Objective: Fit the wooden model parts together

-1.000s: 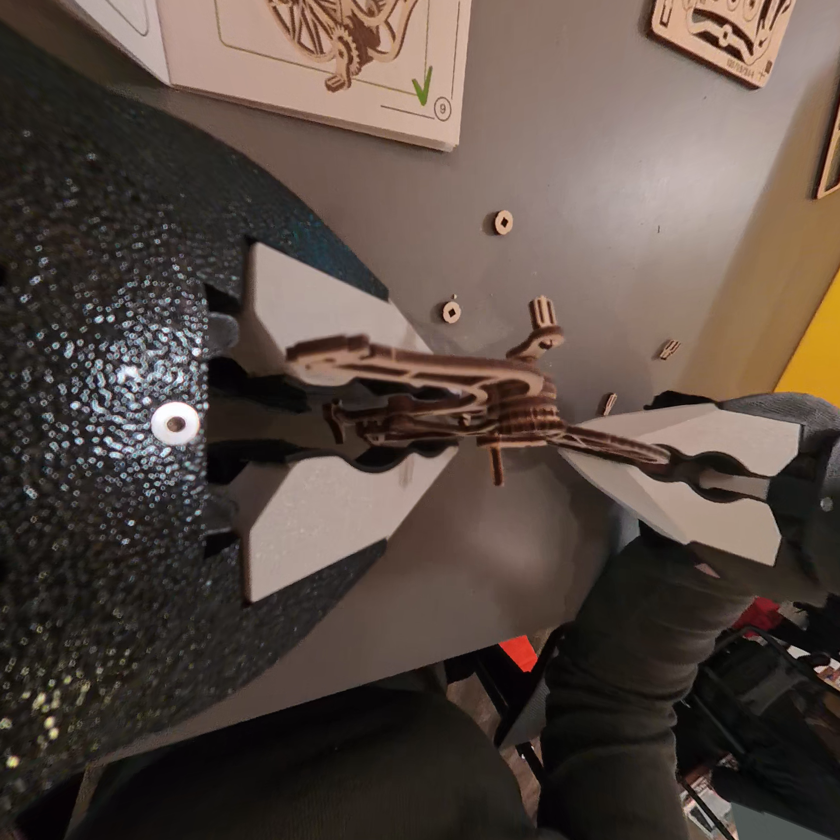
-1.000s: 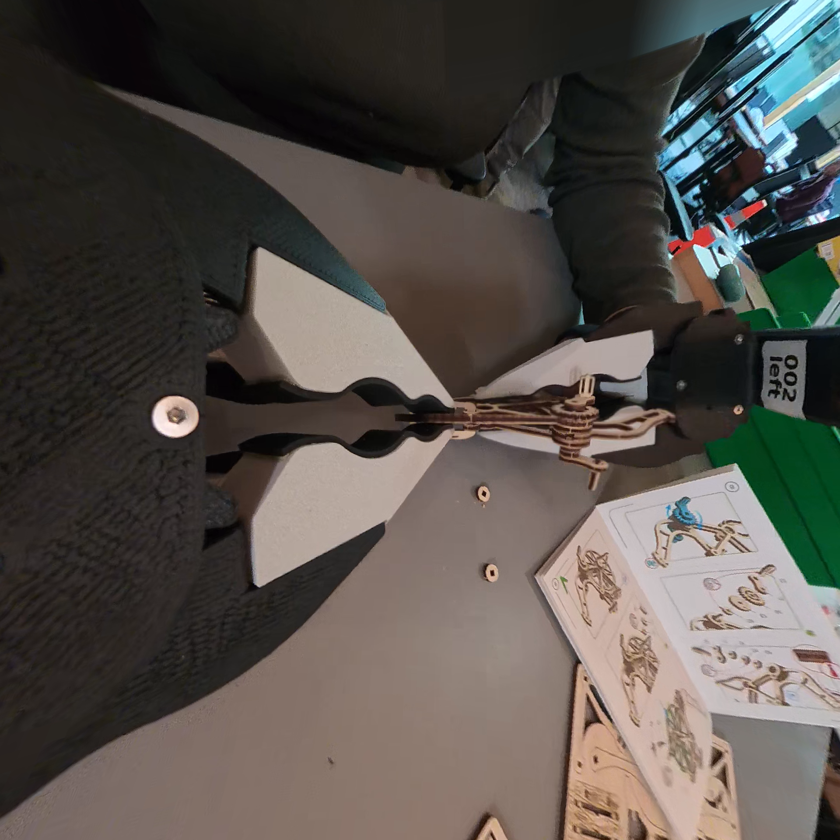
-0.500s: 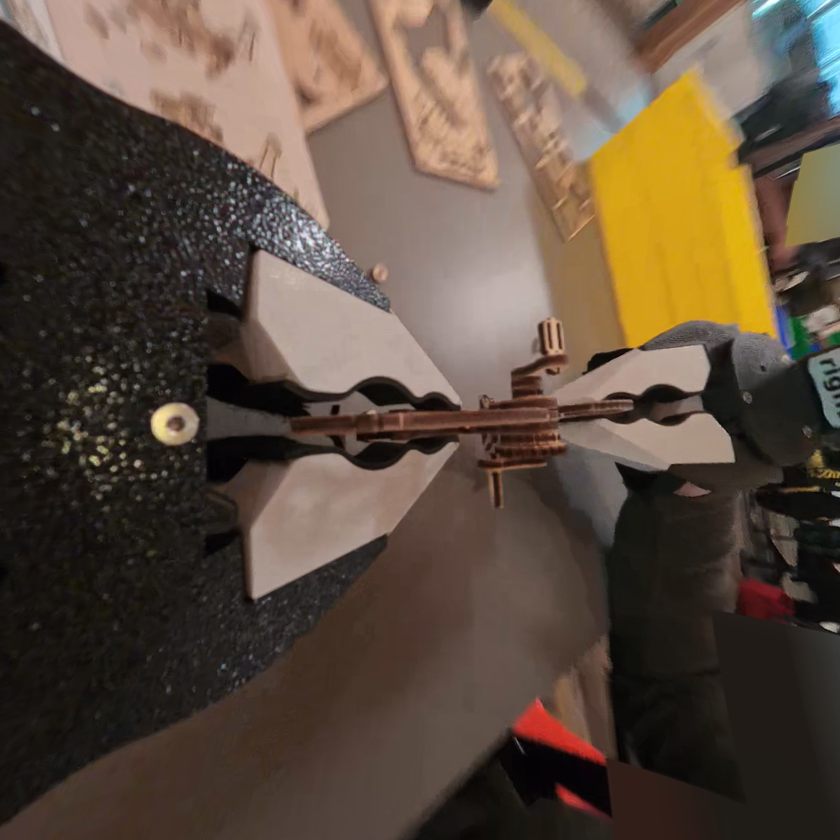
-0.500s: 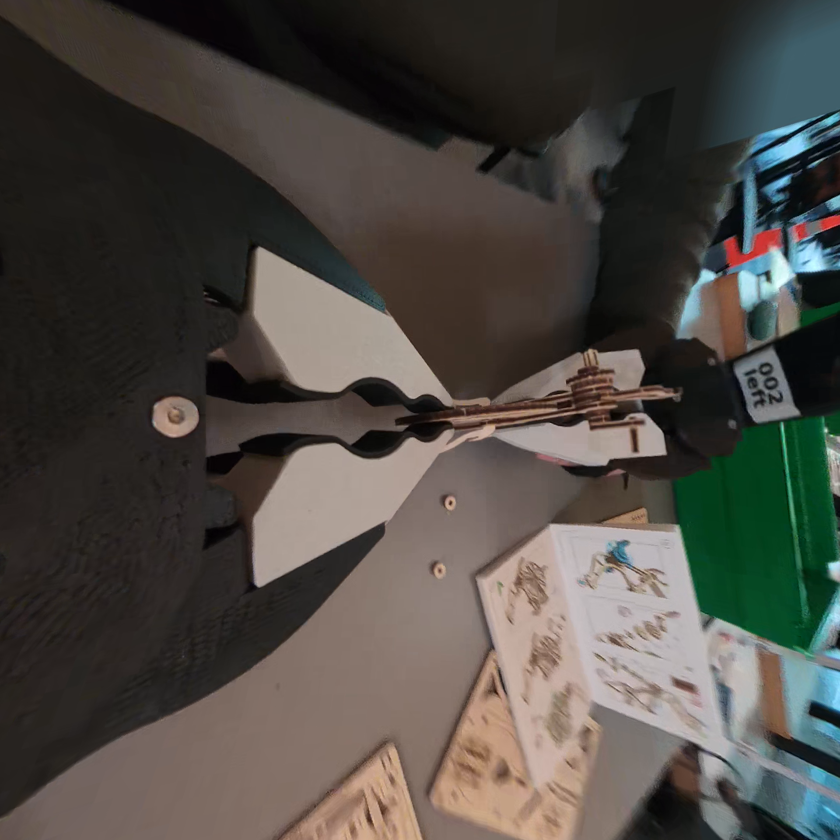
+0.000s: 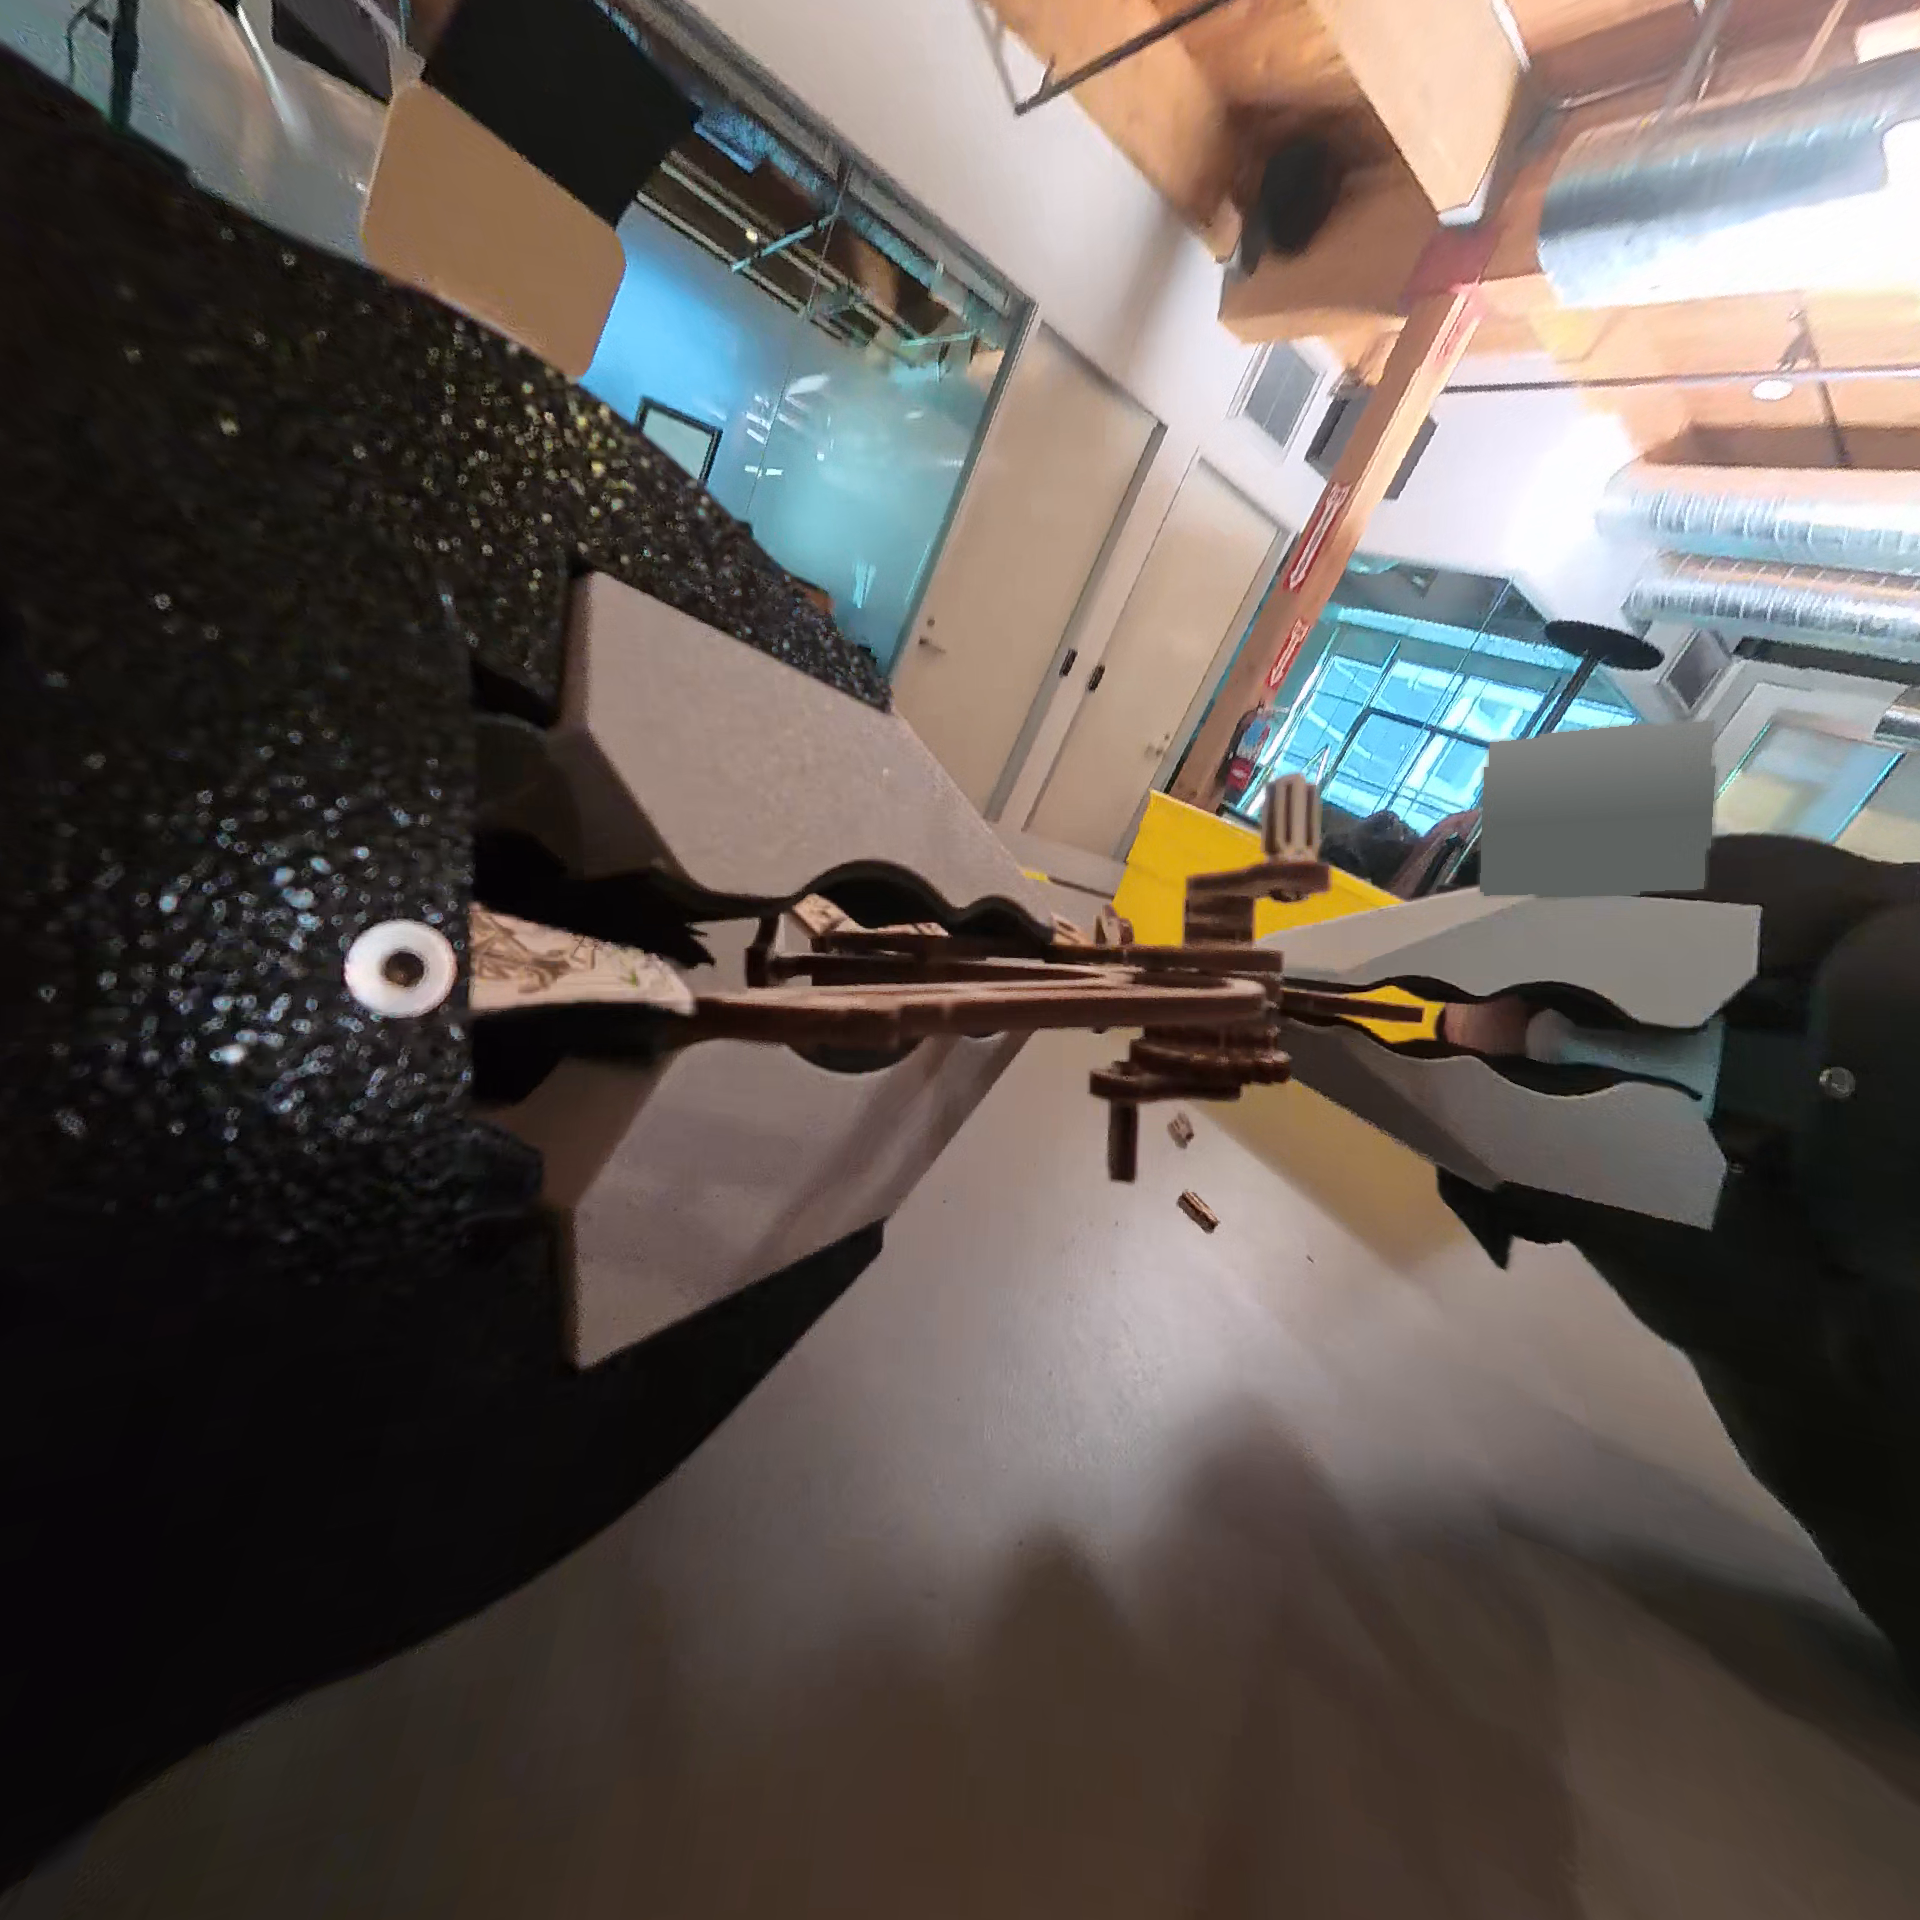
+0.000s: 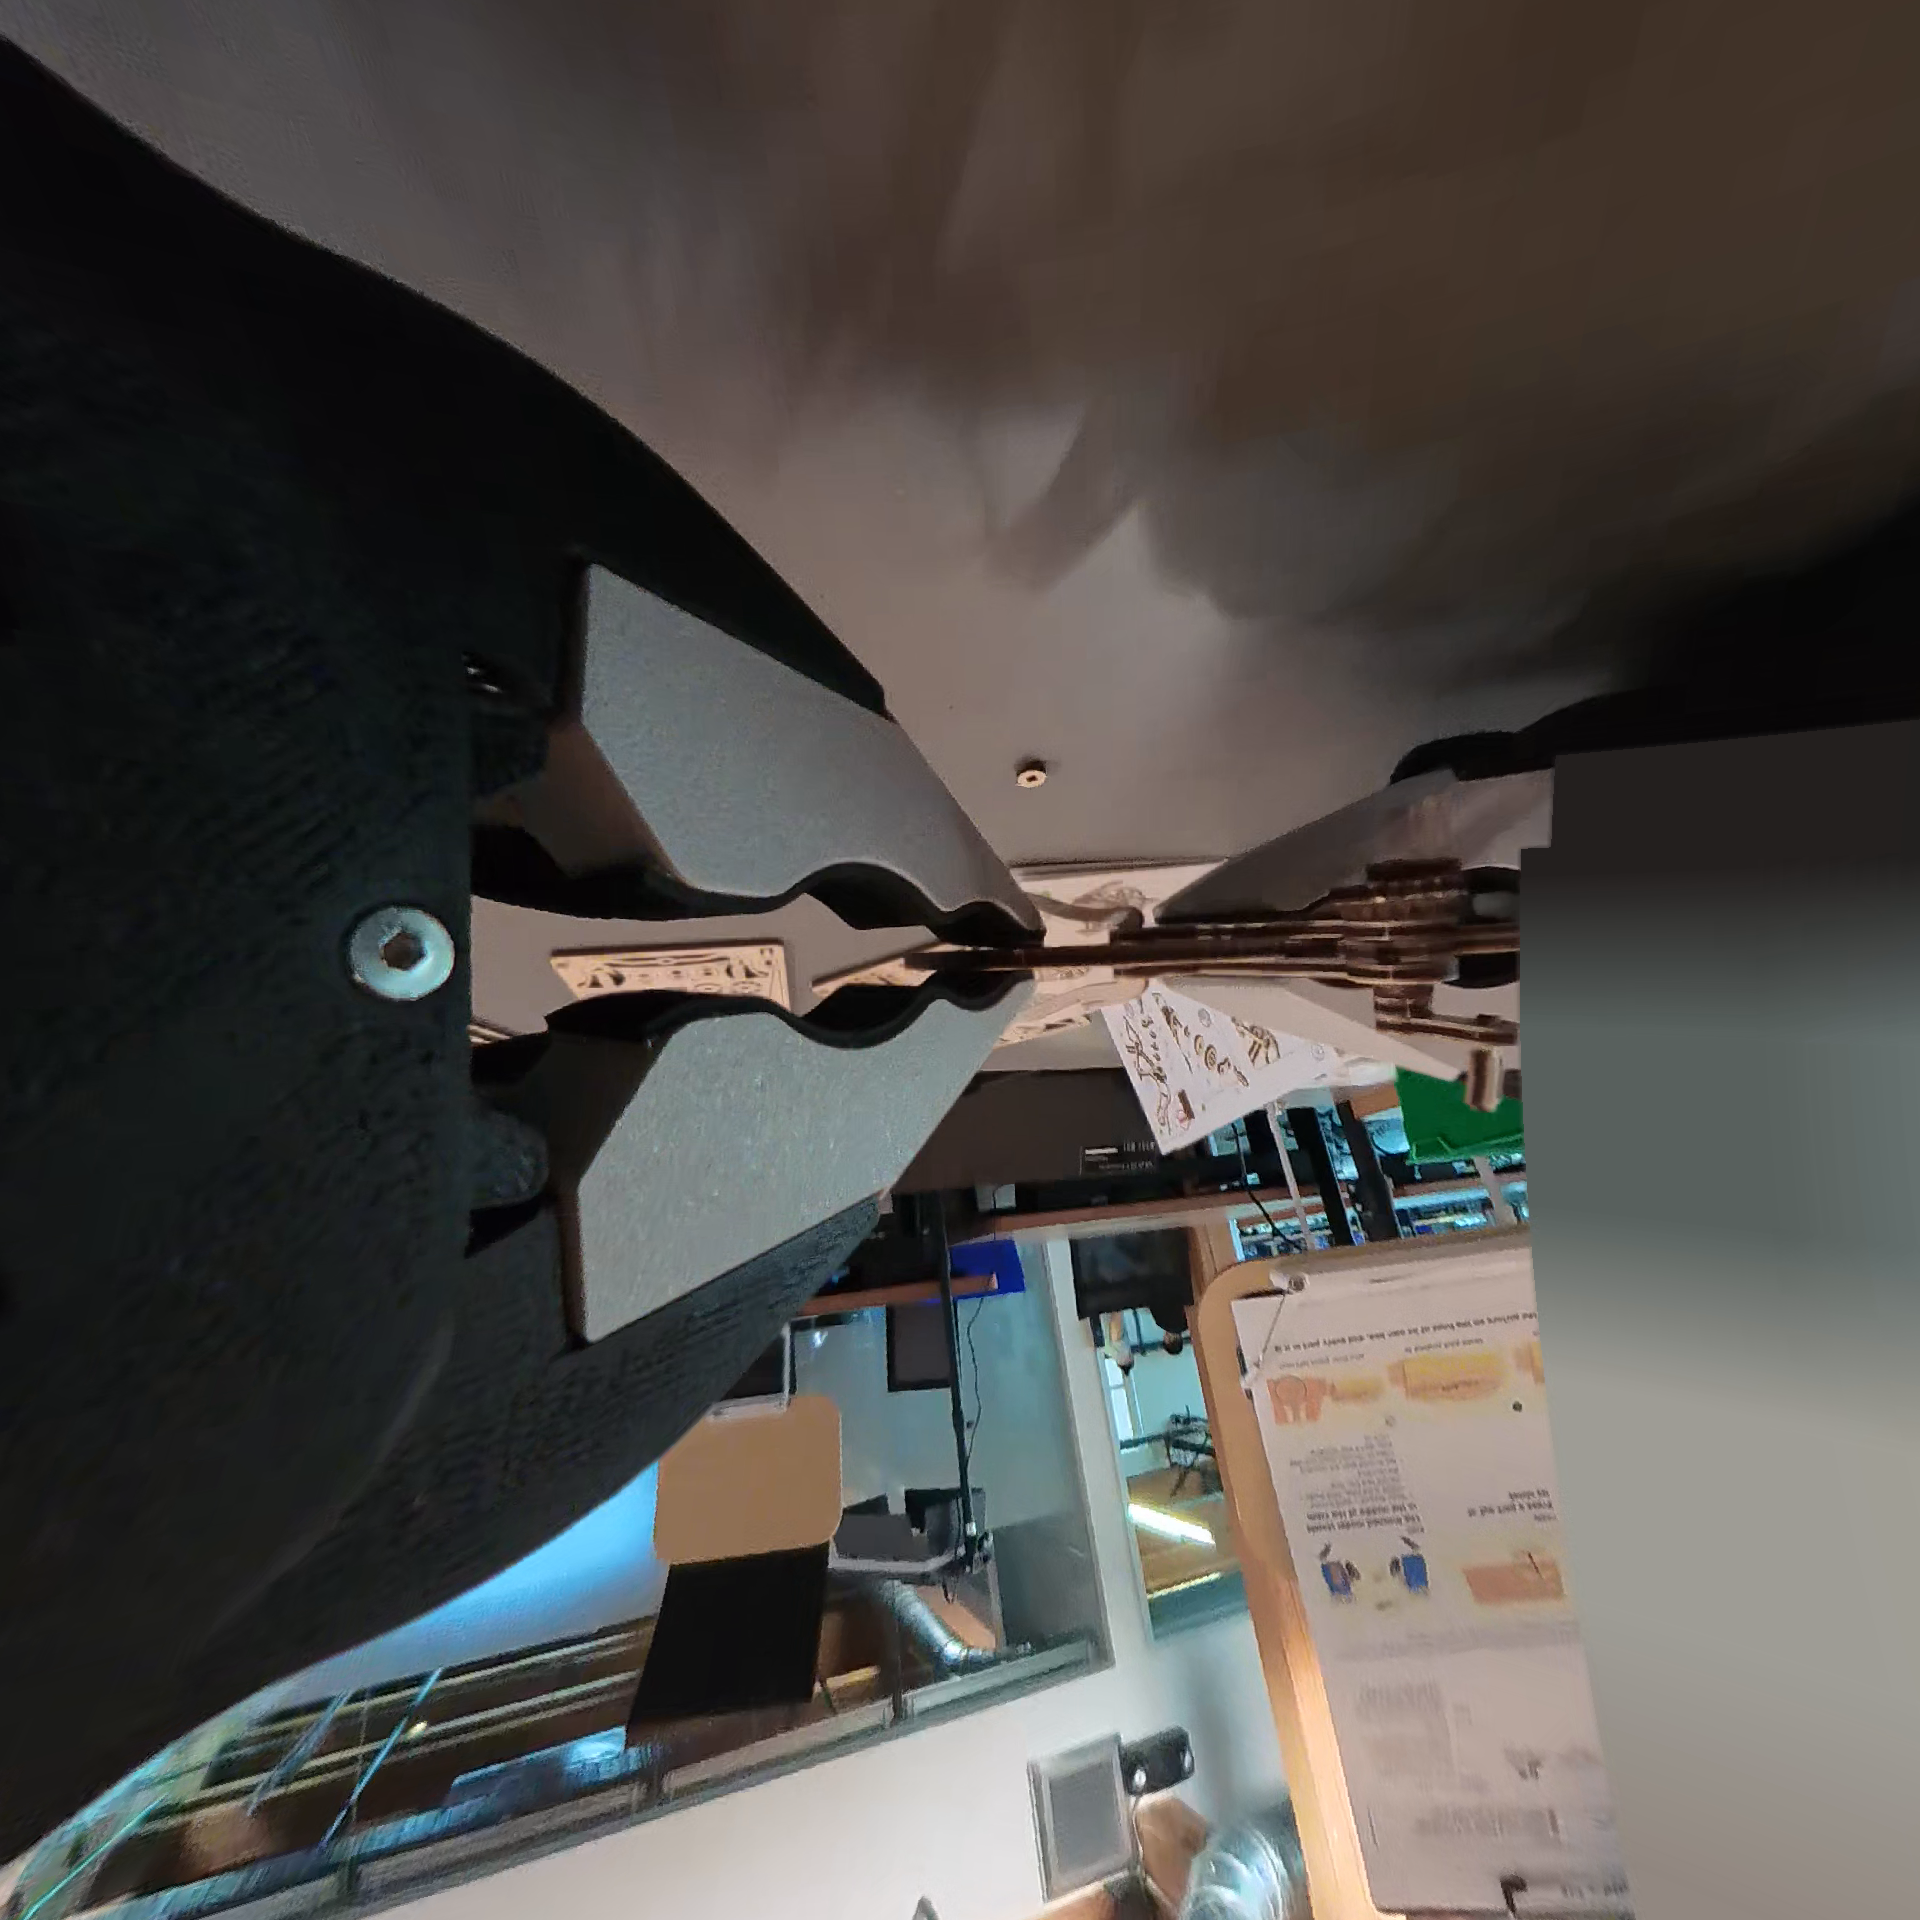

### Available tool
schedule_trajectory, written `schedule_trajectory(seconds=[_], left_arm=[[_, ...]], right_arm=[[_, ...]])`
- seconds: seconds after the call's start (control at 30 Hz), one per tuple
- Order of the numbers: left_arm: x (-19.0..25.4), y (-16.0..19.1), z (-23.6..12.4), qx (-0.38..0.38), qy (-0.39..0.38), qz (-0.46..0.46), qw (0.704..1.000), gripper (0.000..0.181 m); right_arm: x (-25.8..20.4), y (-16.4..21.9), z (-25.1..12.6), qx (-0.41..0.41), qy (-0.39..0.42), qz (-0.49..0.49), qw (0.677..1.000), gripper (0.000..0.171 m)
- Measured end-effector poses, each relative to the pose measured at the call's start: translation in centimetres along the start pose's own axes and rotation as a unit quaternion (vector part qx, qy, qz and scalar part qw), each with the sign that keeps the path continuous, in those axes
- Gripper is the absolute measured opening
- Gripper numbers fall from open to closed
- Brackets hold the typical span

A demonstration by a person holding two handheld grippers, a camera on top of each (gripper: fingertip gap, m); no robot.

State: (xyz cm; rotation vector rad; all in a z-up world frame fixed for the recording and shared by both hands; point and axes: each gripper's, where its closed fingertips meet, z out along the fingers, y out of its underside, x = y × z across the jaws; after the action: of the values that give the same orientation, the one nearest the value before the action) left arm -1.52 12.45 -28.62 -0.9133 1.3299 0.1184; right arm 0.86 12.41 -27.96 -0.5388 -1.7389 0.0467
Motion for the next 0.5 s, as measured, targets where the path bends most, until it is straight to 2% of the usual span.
schedule_trajectory(seconds=[0.13, 0.27, 0.5], left_arm=[[-0.3, -0.5, -0.2, 0.005, -0.016, 0.026, 1.0, 0.007], [0.4, -1.0, -0.1, 0.007, -0.016, 0.074, 0.997, 0.006], [0.3, -0.7, 0.3, -0.021, -0.036, 0.111, 0.993, 0.006]], right_arm=[[0.2, -0.2, -0.1, 0.01, 0.017, -0.012, 1.0, 0.001], [-0.2, 1.0, 0.3, -0.015, 0.018, -0.026, 0.999, 0.001], [0.1, 1.4, 0.3, -0.025, 0.043, -0.041, 0.998, 0.0]])
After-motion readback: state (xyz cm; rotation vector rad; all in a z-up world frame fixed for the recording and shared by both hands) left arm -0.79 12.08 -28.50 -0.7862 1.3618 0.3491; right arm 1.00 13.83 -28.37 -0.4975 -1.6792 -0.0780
